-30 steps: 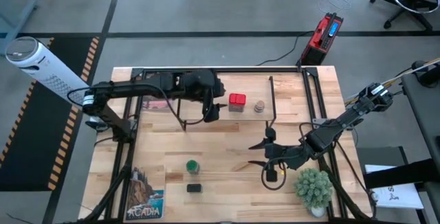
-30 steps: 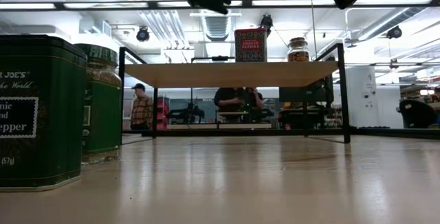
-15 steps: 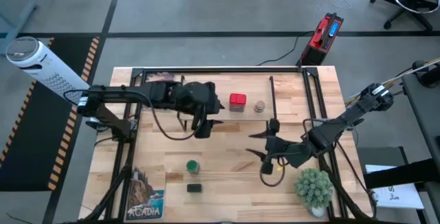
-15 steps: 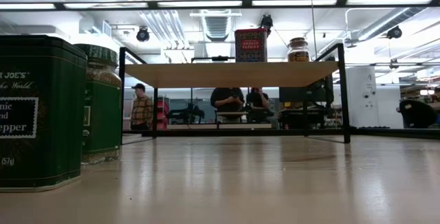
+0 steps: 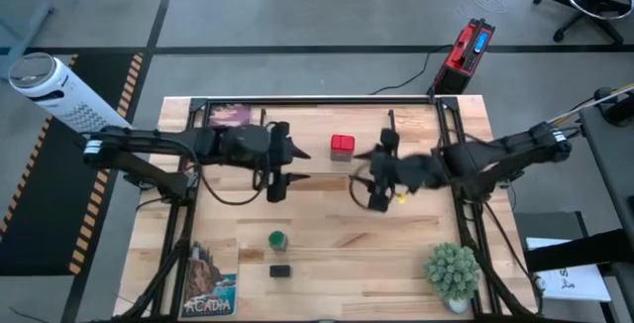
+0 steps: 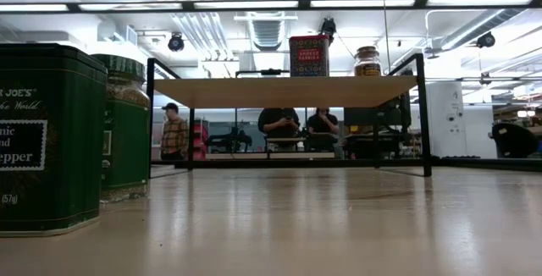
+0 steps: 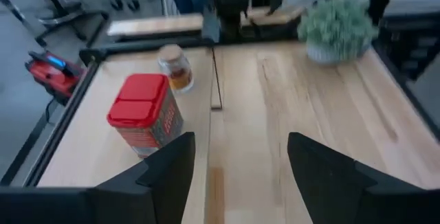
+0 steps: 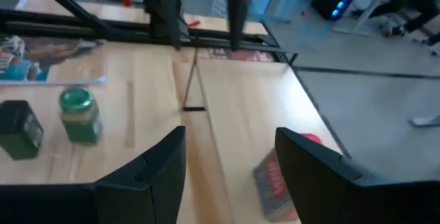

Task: Shelf spices
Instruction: Remove the red seasoning can from the shelf

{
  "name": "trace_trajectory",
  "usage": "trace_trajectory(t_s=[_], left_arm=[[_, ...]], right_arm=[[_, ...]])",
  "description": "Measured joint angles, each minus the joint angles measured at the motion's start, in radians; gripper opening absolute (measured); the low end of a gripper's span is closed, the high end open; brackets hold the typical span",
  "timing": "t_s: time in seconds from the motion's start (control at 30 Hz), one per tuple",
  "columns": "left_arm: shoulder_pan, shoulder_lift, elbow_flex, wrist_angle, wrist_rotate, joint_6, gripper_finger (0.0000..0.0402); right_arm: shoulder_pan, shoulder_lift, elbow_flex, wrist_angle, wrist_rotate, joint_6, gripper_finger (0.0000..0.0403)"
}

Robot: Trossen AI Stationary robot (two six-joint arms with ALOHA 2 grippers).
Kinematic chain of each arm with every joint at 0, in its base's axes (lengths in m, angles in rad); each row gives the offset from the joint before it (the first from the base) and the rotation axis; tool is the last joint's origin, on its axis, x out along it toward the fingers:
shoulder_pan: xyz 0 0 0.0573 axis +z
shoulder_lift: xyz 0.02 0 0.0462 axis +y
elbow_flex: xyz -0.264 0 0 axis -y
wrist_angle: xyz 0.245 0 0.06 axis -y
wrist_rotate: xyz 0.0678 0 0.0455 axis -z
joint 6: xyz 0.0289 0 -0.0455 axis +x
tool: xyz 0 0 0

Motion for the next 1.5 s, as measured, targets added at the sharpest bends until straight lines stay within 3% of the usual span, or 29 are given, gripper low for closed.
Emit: trace_trajectory(t_s=[0.13, 0.3, 0.5, 0.97, 1.5], left_arm=[[0.0, -0.091, -0.136, 0.15, -0.07, -0.022, 0.022], [0.0, -0.189, -0.228, 0.284, -0.201, -0.039, 0.0222], [0.0, -0.238, -0.253, 0.347, -0.211, -0.067, 0.0225], [0.0, -0.235, -0.255, 0.283, -0.211, -0.079, 0.0224], [0.0, -0.235, -0.258, 0.264, -0.211, -0.077, 0.024]], right_arm=[[-0.133, 0.0, 0.014, -0.037, -0.16, -0.029, 0.0218], [-0.253, 0.0, 0.014, -0.032, -0.269, -0.077, 0.0249], [-0.354, 0.05, 0.037, -0.072, -0.366, -0.085, 0.0274], [-0.387, 0.319, 0.3, -0.259, -0.401, -0.196, 0.0295], [-0.417, 0.334, 0.325, -0.335, -0.421, -0.201, 0.0314]])
